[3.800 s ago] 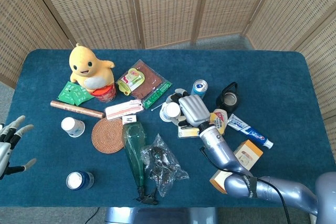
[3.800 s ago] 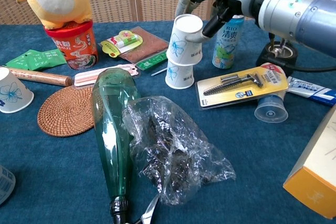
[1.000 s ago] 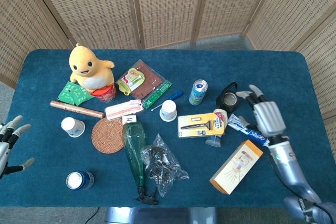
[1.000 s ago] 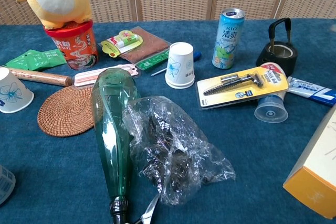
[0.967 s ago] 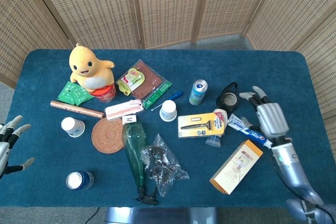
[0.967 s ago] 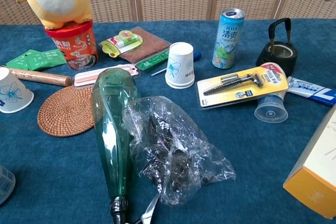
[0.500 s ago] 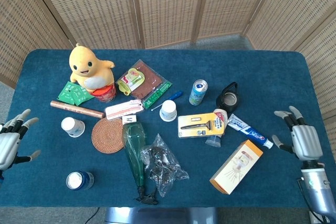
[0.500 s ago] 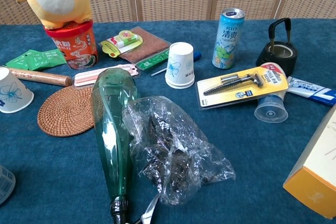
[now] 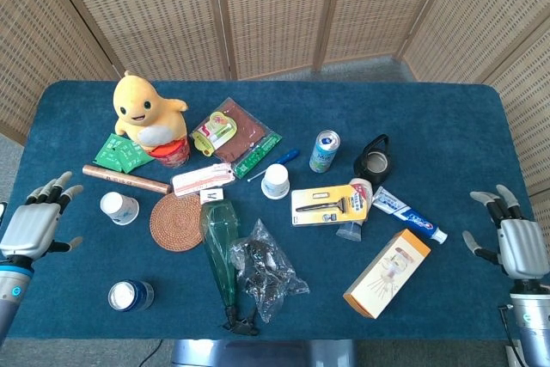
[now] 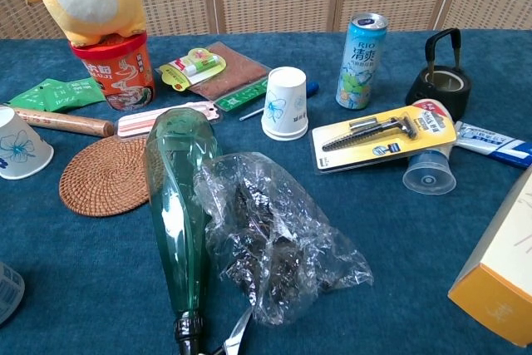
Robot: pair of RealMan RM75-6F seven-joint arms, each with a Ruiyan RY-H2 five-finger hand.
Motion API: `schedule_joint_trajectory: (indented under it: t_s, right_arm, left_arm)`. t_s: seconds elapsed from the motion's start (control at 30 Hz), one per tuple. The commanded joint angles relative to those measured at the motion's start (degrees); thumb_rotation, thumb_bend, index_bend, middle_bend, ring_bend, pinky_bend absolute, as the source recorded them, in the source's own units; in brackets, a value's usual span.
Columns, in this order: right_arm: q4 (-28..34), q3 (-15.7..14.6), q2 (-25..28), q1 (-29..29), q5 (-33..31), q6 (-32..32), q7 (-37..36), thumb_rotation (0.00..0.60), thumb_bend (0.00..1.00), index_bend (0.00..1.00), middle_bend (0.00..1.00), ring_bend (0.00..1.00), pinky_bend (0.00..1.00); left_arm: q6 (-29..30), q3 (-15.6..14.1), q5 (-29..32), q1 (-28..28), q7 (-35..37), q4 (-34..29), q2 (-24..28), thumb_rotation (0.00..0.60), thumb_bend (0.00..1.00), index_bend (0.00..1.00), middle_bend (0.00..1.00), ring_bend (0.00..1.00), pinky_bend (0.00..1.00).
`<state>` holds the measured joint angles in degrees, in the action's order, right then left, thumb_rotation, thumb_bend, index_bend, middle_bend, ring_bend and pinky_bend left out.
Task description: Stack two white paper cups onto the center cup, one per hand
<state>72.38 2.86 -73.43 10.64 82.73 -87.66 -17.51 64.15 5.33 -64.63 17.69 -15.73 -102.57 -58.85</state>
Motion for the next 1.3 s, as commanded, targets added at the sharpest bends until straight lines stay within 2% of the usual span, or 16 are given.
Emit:
schedule_joint_trajectory:
  t_s: [0.03,0.4,0.6,0.67,0.87,1.3]
  right_arm:
    - [0.12,0.34,0.14,-0.18,0.08,0.19,-0.14,0.6,0.32,0.23,0.27,0.09,0.45]
    - [-0.11,1.32,-0.02,-0.69,0.85,0.93,-0.16,0.6,0.32,0.23,0.27,0.09,0.45]
    - [-0.17,1.7,-0.1,-0.94,1.22,1.16,-0.15,0.6,0.32,0.23,0.27,0.09,0.45]
    - [-0.25,1.85,-0.12,-1.01,1.2,1.27,-0.18,0.6,0.32,0.23,0.27,0.09,0.45]
    - [-0.34,2.24,-0.26,-1.15,1.14,1.89,-0.58,0.6,0.32,0.23,0.27,0.09,0.45]
    - [-0.53,2.58,-0.53,-1.41,1.87,2.28,-0.86,0.6,0.32,0.23,0.28,0.09,0.45]
  left_arm:
    - [-2.59,1.09,4.63,2.5,-2.68,1.85,-2.36,0.6,0.24,0.14,0.0,0.0,0.13]
    - [-5.84,1.85,14.15,8.13,-9.8,6.56,-8.6,0.6,0.24,0.14,0.0,0.0,0.16]
    - [-6.42,1.65,16.54,10.14,-11.61,8.28,-11.26,0.6,0.24,0.14,0.0,0.0,0.18]
    - [-6.16,1.53,17.1,10.47,-12.12,8.68,-11.82,0.6,0.24,0.15,0.0,0.0,0.2]
    - [-6.12,1.14,20.15,11.86,-14.32,9.71,-13.24,0.6,0.24,0.17,0.01,0.01,0.36]
    - [-3.38,1.1,19.1,13.16,-14.37,14.95,-18.38,0.6,0.26,0.39,0.25,0.24,0.53]
